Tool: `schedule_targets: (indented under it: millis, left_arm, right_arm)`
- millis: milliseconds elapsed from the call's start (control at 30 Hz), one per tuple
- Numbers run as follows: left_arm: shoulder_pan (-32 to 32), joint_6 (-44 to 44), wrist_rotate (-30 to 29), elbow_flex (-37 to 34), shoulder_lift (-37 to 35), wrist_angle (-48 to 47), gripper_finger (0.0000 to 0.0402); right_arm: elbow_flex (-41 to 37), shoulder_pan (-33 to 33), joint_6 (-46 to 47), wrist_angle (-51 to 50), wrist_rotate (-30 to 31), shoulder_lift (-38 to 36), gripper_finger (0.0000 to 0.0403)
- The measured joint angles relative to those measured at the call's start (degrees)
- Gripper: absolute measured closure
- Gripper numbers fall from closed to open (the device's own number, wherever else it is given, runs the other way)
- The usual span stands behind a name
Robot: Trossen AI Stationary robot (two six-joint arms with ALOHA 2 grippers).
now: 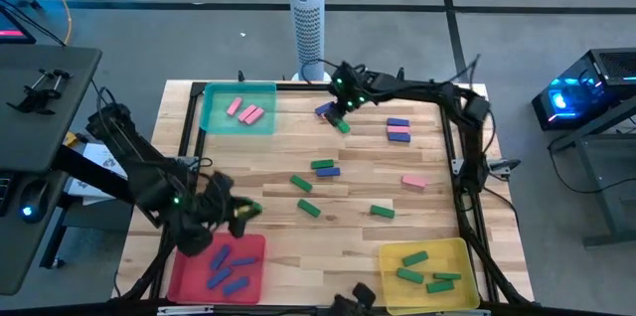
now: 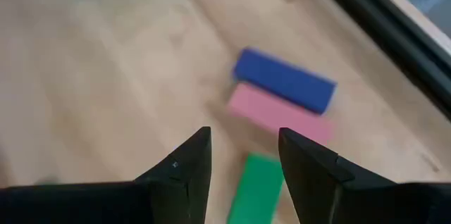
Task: Sort blocks
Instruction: Put the pink block into the green bin
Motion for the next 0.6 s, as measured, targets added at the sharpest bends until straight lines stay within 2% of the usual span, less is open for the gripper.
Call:
schedule_targets:
  millis: [100,233,433,600]
  left_arm:
    - [1.93,2.97,-5.86,0.01,-1.96,-0.42,0.0204]
    - [4.71,6.91,-7.32,0.00,-3.62,-0.32,0.0204]
    - [7.01,11.20,-7.07,0.00,-3.74,-0.23,0.0205]
    - [7.70,12.03,-7.06,0.00,-3.74,-0.21,0.0205]
  right_arm:
    - [5.91,-1.05,1.95,-4.79,0.31,5.73,0.0257]
    - [11.36,-1.63,2.29,-12.24,0.52,11.74,0.0257]
    - [12.87,-1.38,0.96,-15.27,-0.71,13.89,0.0257]
    - [11.97,0.84,-0.07,-20.85,-7.42,12.03,0.0257]
